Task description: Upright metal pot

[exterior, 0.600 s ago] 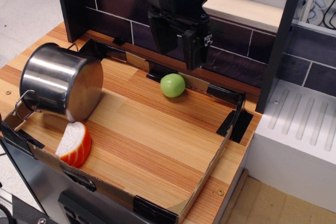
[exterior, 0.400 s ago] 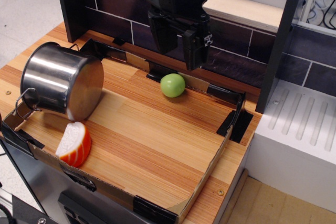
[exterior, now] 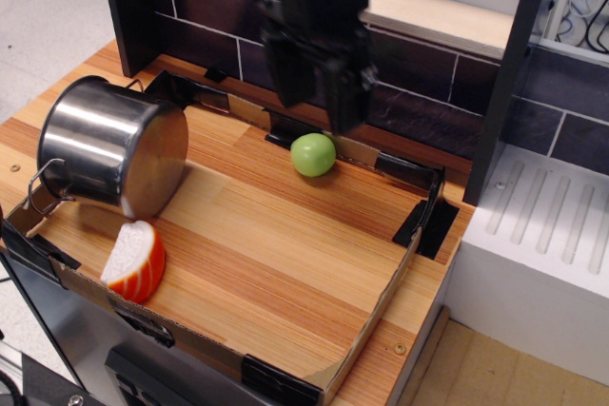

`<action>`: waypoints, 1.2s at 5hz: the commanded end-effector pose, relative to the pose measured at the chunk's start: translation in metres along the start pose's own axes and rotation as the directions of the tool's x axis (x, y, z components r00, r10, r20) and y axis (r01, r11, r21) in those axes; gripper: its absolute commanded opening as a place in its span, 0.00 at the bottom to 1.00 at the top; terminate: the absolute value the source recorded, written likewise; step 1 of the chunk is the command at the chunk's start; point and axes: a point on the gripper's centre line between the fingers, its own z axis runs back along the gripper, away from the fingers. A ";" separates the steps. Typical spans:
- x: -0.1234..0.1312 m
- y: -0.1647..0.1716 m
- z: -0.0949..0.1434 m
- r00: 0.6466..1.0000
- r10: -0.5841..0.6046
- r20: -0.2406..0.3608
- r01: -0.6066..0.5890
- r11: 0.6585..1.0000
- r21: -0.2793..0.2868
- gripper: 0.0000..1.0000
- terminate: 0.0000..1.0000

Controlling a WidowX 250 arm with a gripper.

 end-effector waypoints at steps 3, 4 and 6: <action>-0.072 0.092 0.087 0.971 0.189 0.143 -0.203 0.975 0.091 1.00 0.00; -0.083 0.108 0.086 0.961 0.245 0.130 -0.264 0.953 0.150 1.00 0.00; -0.088 0.129 0.076 0.933 0.353 0.073 -0.360 0.903 0.236 1.00 0.00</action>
